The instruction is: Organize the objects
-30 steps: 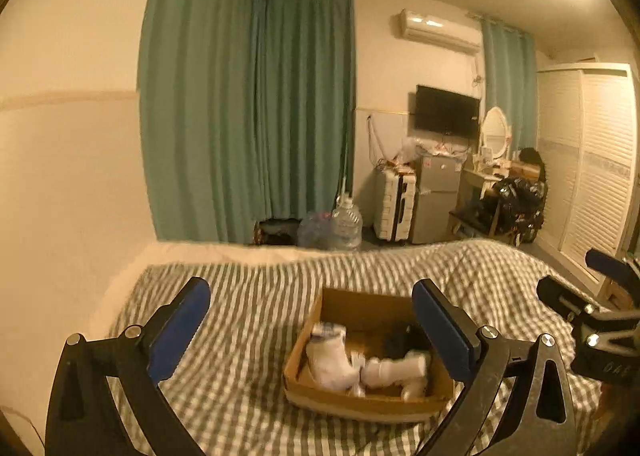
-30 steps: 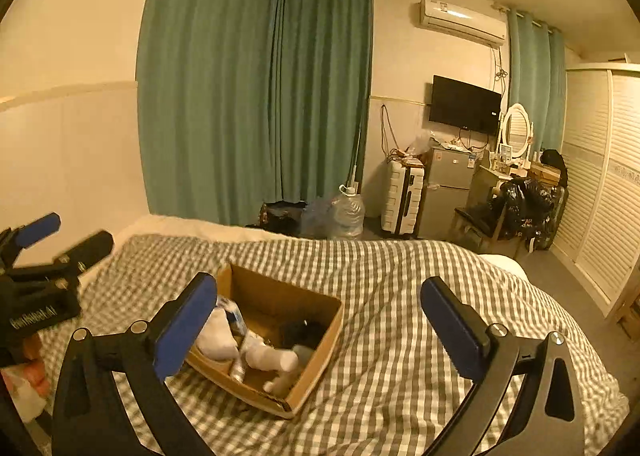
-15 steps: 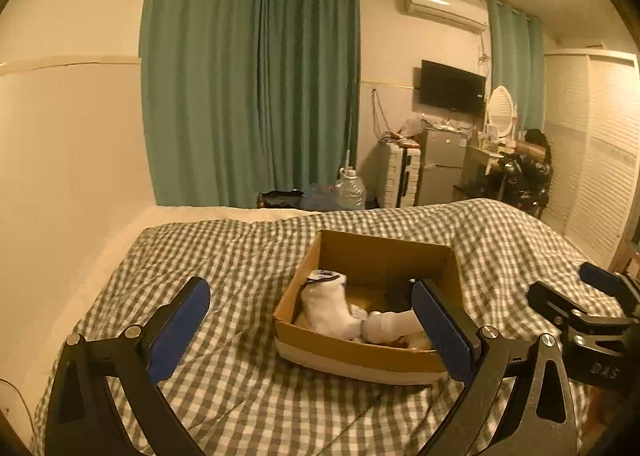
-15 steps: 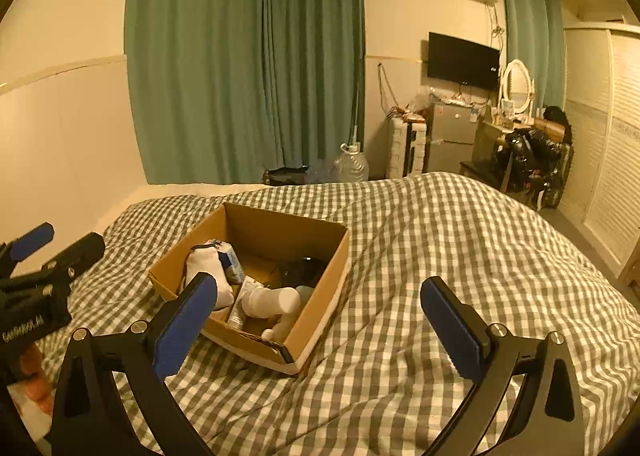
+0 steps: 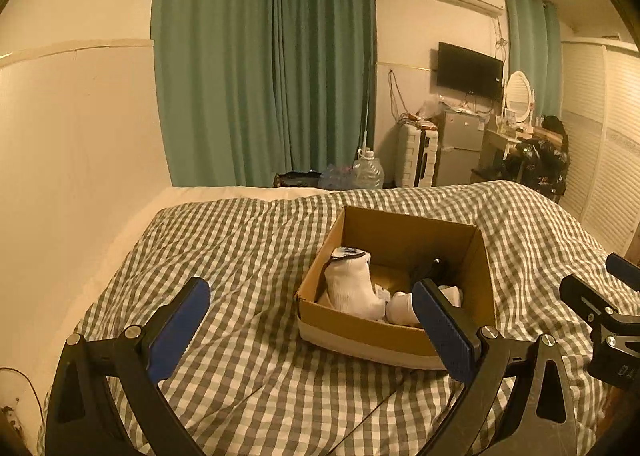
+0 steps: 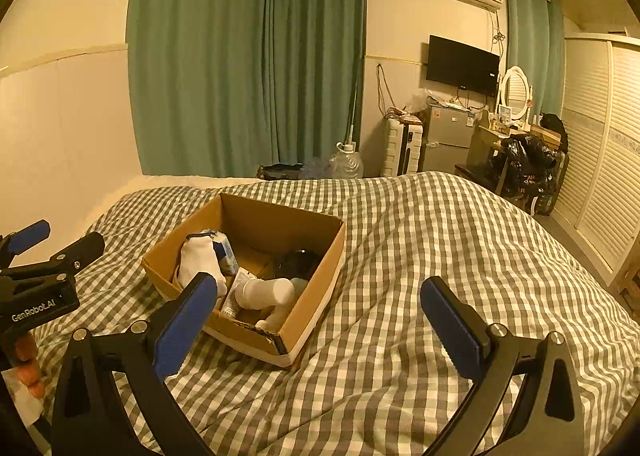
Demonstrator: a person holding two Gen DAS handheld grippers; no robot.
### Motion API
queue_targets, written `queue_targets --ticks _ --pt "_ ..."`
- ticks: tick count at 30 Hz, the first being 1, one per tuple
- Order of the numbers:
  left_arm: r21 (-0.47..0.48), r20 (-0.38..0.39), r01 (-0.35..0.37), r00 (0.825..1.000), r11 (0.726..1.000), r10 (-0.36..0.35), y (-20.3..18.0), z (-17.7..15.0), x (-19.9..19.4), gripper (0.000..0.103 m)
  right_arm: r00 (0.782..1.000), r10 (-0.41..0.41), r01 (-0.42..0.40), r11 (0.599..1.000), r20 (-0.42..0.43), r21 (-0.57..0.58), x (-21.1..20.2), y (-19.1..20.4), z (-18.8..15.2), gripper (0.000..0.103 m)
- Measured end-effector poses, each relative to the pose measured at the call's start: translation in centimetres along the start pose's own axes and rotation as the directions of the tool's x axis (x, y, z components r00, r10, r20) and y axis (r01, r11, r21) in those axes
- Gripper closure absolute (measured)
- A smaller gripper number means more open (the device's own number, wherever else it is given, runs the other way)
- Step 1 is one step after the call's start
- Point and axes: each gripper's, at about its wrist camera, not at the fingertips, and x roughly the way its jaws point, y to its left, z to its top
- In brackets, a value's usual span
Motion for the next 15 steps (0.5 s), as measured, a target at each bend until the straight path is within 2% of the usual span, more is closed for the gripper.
queue_targets --ticks 15 --pt "0.012 0.002 -0.004 1.000 1.000 0.004 0.04 -0.12 0.14 0.000 1.000 -0.002 0.002 1.000 -0.005 -0.017 0.22 0.51 -0.21 0.001"
